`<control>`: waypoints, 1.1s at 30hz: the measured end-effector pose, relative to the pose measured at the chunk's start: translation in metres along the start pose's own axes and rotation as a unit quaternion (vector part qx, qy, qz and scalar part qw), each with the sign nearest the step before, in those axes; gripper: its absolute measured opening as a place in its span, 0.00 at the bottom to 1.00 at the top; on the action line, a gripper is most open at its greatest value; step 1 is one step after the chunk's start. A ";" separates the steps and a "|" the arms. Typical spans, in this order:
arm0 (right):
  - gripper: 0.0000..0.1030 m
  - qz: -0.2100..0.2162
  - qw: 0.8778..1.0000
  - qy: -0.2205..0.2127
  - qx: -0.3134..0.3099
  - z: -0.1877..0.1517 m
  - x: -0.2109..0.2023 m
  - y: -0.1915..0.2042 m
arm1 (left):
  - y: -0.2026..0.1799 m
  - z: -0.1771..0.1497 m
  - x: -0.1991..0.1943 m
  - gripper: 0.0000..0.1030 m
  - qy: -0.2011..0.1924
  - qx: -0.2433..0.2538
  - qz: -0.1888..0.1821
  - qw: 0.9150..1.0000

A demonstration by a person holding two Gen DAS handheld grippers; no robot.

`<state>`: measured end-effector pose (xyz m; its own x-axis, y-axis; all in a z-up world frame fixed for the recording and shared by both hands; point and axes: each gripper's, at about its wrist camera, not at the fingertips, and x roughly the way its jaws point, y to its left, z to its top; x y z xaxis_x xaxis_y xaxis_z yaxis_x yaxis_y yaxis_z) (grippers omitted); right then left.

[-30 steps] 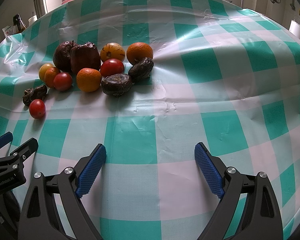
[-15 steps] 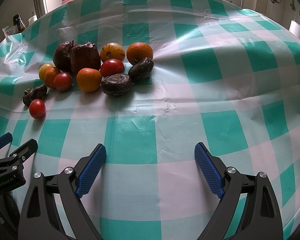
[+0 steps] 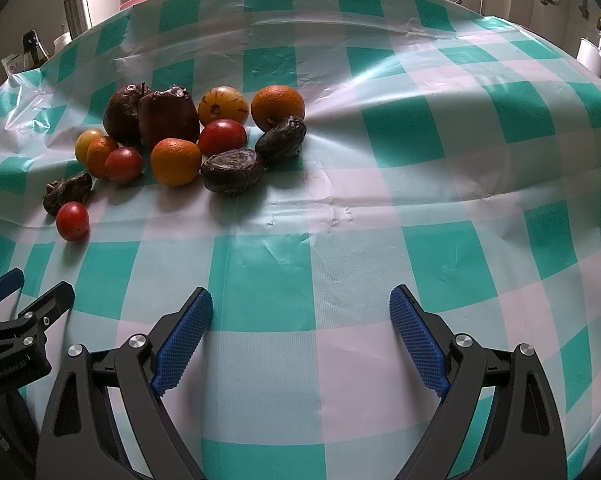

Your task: Organize fruits

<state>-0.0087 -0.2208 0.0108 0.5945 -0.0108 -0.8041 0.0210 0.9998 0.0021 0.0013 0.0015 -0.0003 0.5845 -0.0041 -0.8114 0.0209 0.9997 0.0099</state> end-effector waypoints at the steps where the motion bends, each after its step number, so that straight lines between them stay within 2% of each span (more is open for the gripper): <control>1: 0.85 0.000 1.000 0.000 0.000 0.000 0.000 0.000 | -0.001 -0.001 0.000 0.99 0.001 0.002 -0.001 1.000; 7: 0.85 0.005 1.000 0.004 -0.008 0.003 0.001 0.000 | 0.003 0.001 -0.001 0.99 0.005 -0.004 0.000 1.000; 14: 0.85 0.019 0.999 0.007 -0.027 0.024 0.019 0.014 | 0.006 -0.001 -0.002 0.99 0.006 0.002 -0.004 1.000; 18: 0.84 0.038 0.999 0.002 -0.031 0.038 0.027 0.020 | 0.028 -0.005 -0.005 0.99 0.004 -0.010 -0.002 1.000; 21: 0.82 0.047 0.998 -0.006 -0.037 0.049 0.032 0.024 | 0.049 -0.009 -0.010 0.99 -0.008 -0.035 -0.022 0.999; 24: 0.71 0.054 0.997 -0.012 -0.054 0.058 0.036 0.034 | 0.066 -0.012 -0.015 0.98 -0.015 -0.049 -0.042 0.998; 27: 0.57 0.051 0.996 -0.016 -0.068 0.063 0.039 0.045 | 0.066 -0.014 -0.018 0.98 -0.016 -0.053 -0.051 0.997; 29: 0.53 0.045 0.996 -0.021 -0.074 0.064 0.039 0.051 | 0.061 -0.014 -0.018 0.92 -0.014 -0.039 -0.048 0.998; 30: 0.37 0.042 0.996 -0.025 -0.075 0.064 0.037 0.052 | 0.055 -0.013 -0.017 0.89 -0.014 -0.027 -0.042 0.999; 32: 0.38 0.047 0.996 -0.031 -0.066 0.063 0.034 0.049 | 0.044 -0.011 -0.015 0.77 -0.018 -0.009 -0.037 0.999; 33: 0.38 0.050 0.997 -0.034 -0.057 0.061 0.031 0.045 | 0.037 -0.009 -0.013 0.75 -0.018 0.000 -0.034 0.999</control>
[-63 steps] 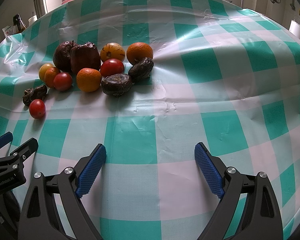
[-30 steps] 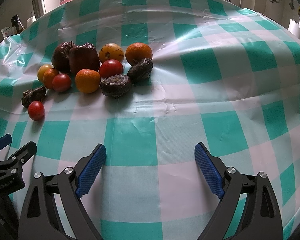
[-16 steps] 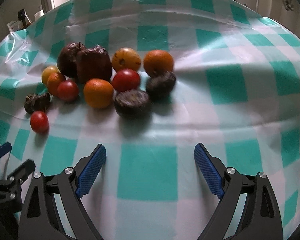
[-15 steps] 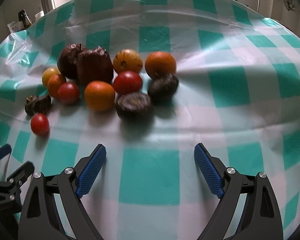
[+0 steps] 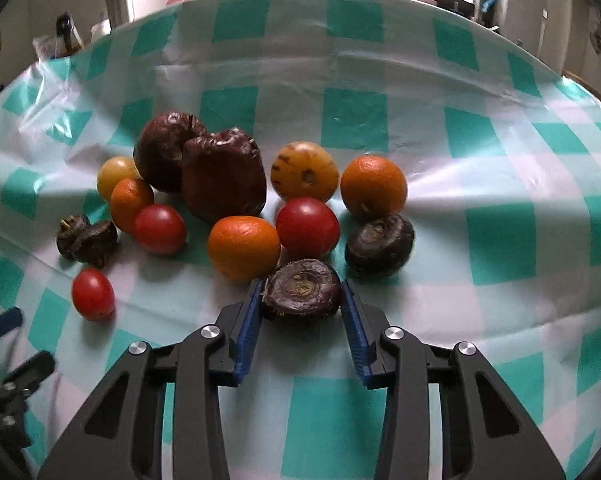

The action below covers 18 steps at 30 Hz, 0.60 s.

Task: Organize fruits
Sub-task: 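Grasp the dark brown round fruit with the right gripper while the left gripper grasps the red tomato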

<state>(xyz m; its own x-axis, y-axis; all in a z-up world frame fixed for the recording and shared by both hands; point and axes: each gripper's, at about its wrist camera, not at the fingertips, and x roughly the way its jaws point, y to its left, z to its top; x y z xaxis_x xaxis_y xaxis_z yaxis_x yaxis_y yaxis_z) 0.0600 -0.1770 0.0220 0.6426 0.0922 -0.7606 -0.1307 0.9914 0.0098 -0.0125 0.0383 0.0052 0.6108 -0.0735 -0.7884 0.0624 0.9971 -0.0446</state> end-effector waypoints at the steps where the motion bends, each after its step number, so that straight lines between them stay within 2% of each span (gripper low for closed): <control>1: 0.38 0.003 1.000 -0.005 0.007 -0.002 -0.004 -0.001 | -0.004 0.003 0.002 0.74 0.000 0.003 -0.001 1.000; 6: 0.38 0.023 0.998 -0.026 0.046 -0.019 -0.030 -0.021 | -0.035 0.024 0.016 0.60 0.007 0.011 -0.024 1.000; 10: 0.38 0.044 0.997 -0.030 0.061 -0.030 -0.043 -0.026 | -0.054 0.039 0.030 0.54 0.004 0.008 -0.006 1.000; 12: 0.38 0.055 0.996 -0.034 0.068 -0.042 -0.052 -0.031 | -0.061 0.046 0.035 0.45 0.000 0.006 0.003 1.000; 13: 0.38 0.059 0.995 -0.036 0.070 -0.046 -0.054 -0.030 | -0.064 0.048 0.037 0.38 -0.002 0.005 0.010 1.000; 14: 0.38 0.062 0.995 -0.038 0.072 -0.049 -0.057 -0.031 | -0.066 0.049 0.038 0.35 -0.003 0.005 0.015 1.000; 18: 0.38 0.069 0.993 -0.046 0.083 -0.056 -0.062 -0.032 | -0.066 0.038 0.029 0.35 -0.009 0.004 0.001 1.000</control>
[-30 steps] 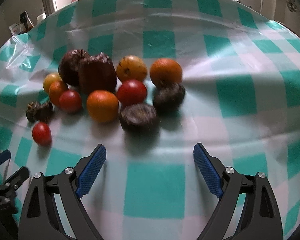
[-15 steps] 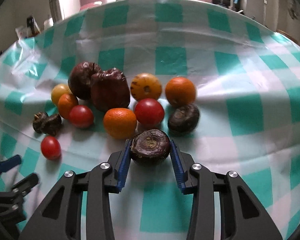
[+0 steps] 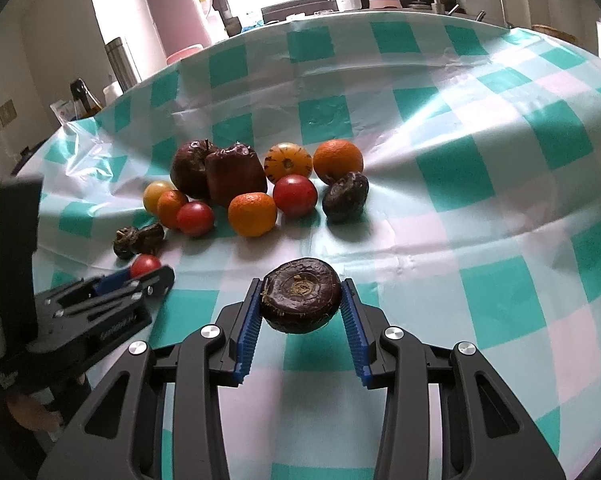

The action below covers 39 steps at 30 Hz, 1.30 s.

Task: Organize fruits
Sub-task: 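Grasp the dark brown round fruit with the right gripper while the left gripper grasps the red tomato, then carry the dark fruit and red tomato in both grippers to the white bin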

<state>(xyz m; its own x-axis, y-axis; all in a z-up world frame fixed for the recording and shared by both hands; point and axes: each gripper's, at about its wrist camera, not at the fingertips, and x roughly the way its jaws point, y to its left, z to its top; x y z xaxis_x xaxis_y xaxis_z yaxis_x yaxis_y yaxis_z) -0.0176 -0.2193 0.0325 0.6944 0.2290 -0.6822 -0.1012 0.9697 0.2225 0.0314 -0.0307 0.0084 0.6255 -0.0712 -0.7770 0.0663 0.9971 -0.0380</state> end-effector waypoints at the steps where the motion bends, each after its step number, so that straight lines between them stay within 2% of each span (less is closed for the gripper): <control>1: 0.38 0.001 1.000 -0.001 0.004 -0.001 -0.001 -0.001 | 0.003 -0.005 -0.006 0.35 -0.003 -0.009 -0.013 1.000; 5: 0.38 0.008 1.000 -0.003 0.016 -0.002 -0.003 -0.004 | 0.018 -0.023 -0.038 0.35 -0.039 -0.033 -0.038 0.998; 9: 0.38 0.016 1.000 -0.007 0.023 -0.010 -0.012 -0.003 | 0.018 -0.044 -0.064 0.35 -0.068 -0.013 -0.029 0.997; 14: 0.38 0.050 0.999 -0.011 0.020 -0.032 -0.038 0.002 | 0.014 -0.067 -0.088 0.35 -0.077 -0.002 -0.039 0.996; 20: 0.38 0.062 0.998 -0.016 -0.001 -0.058 -0.070 -0.003 | -0.005 -0.089 -0.104 0.35 -0.078 0.021 -0.051 0.995; 31: 0.38 0.059 0.997 -0.049 -0.019 -0.114 -0.144 -0.039 | -0.073 -0.114 -0.126 0.35 -0.067 0.104 -0.076 0.989; 39: 0.38 0.053 0.995 -0.086 0.007 -0.154 -0.200 -0.087 | -0.140 -0.137 -0.145 0.35 -0.067 0.191 -0.113 0.973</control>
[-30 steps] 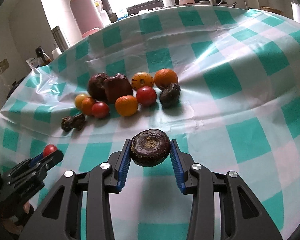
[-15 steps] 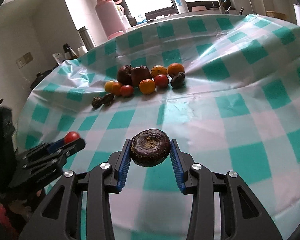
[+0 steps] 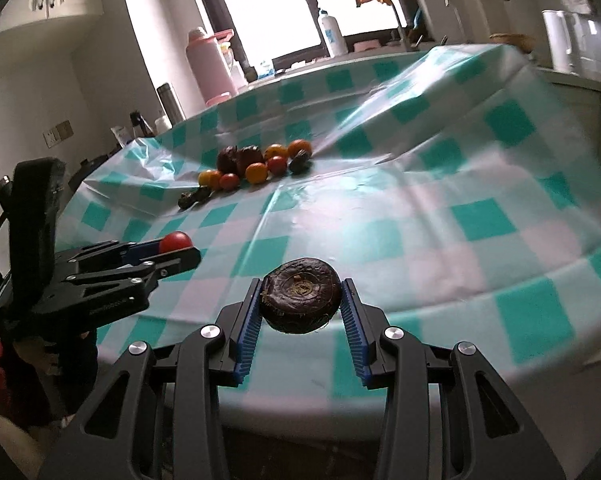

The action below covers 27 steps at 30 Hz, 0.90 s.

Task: Organize fruits
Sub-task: 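Carry the dark fruit and red tomato in both grippers to the white bin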

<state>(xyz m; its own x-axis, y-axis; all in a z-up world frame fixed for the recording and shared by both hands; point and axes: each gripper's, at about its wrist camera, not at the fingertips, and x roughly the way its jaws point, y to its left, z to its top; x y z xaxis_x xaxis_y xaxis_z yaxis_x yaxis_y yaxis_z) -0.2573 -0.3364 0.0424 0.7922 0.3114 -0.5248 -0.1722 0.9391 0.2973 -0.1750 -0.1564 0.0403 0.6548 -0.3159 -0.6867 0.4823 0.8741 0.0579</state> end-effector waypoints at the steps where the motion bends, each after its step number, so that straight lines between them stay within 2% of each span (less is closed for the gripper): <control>1: 0.38 -0.001 1.000 -0.005 0.000 -0.003 -0.007 -0.003 | -0.007 0.000 0.000 0.35 0.001 0.009 -0.005 1.000; 9: 0.38 -0.046 0.998 -0.032 0.033 -0.027 -0.052 -0.049 | -0.076 0.001 0.005 0.35 0.023 0.092 -0.046 0.994; 14: 0.38 -0.092 0.991 -0.049 0.080 -0.045 -0.081 -0.091 | -0.126 -0.002 0.004 0.35 0.027 0.157 -0.072 0.985; 20: 0.38 -0.159 0.978 -0.028 0.134 -0.074 -0.093 -0.140 | -0.194 -0.014 0.010 0.35 0.044 0.238 -0.135 0.961; 22: 0.38 -0.195 0.970 -0.013 0.146 -0.087 -0.091 -0.155 | -0.216 -0.021 0.020 0.35 0.058 0.261 -0.153 0.951; 24: 0.38 -0.221 0.960 0.006 0.170 -0.100 -0.085 -0.171 | -0.237 -0.030 0.034 0.35 0.083 0.278 -0.171 0.941; 27: 0.38 -0.234 0.946 0.036 0.223 -0.119 -0.074 -0.195 | -0.261 -0.047 0.061 0.35 0.118 0.300 -0.183 0.929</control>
<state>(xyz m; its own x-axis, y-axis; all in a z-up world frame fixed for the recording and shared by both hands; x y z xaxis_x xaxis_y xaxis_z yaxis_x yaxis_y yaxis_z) -0.3519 -0.5255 -0.0723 0.6758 -0.1000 -0.7303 0.4644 0.8271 0.3165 -0.2889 -0.3867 -0.0509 0.2707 -0.3998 -0.8757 0.9314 0.3388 0.1332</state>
